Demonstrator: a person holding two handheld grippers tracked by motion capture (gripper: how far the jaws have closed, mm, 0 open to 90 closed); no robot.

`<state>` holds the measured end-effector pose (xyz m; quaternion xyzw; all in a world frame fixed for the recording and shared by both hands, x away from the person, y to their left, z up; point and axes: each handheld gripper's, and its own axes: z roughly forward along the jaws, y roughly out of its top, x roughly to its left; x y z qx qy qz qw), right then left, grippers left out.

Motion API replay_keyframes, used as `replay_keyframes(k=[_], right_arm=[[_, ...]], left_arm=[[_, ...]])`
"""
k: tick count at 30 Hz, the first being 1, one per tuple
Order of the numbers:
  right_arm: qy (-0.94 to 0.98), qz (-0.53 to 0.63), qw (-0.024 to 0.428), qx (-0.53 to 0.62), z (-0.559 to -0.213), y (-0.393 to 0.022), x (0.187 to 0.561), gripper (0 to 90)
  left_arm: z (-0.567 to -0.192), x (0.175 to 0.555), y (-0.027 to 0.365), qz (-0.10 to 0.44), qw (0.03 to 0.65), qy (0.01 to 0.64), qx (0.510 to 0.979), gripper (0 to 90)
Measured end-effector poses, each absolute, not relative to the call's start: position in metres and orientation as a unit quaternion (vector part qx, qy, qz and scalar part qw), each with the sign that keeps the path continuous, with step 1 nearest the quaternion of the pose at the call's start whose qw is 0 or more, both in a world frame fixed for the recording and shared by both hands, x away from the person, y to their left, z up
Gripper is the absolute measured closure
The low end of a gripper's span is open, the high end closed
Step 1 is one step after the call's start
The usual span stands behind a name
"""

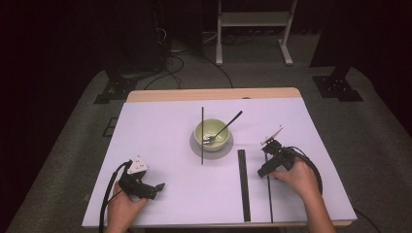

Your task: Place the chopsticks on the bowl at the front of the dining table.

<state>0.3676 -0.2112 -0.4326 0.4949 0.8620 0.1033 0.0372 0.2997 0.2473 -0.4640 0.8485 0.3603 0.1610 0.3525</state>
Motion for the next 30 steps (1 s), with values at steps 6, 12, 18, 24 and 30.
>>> replay_keyframes(k=[6, 12, 18, 24, 30], right_arm=[[0.859, 0.114, 0.032, 0.498, -0.432, -0.209, 0.378, 6.3], [0.854, 0.130, 0.023, 0.503, -0.426, -0.205, 0.389, 6.3], [0.857, 0.124, 0.024, 0.499, -0.426, -0.199, 0.394, 6.4], [0.857, 0.114, 0.025, 0.502, -0.426, -0.200, 0.381, 7.2], [0.860, 0.121, 0.019, 0.496, -0.428, -0.203, 0.362, 14.8]], left_arm=[[-0.464, 0.300, 0.247, 0.161, 0.353, 0.360, 0.848, 0.0], [-0.464, 0.300, 0.247, 0.161, 0.352, 0.360, 0.849, 0.0], [-0.464, 0.300, 0.247, 0.161, 0.352, 0.360, 0.849, 0.0], [-0.464, 0.300, 0.247, 0.161, 0.353, 0.361, 0.848, 0.0], [-0.464, 0.300, 0.247, 0.162, 0.352, 0.360, 0.849, 0.0]])
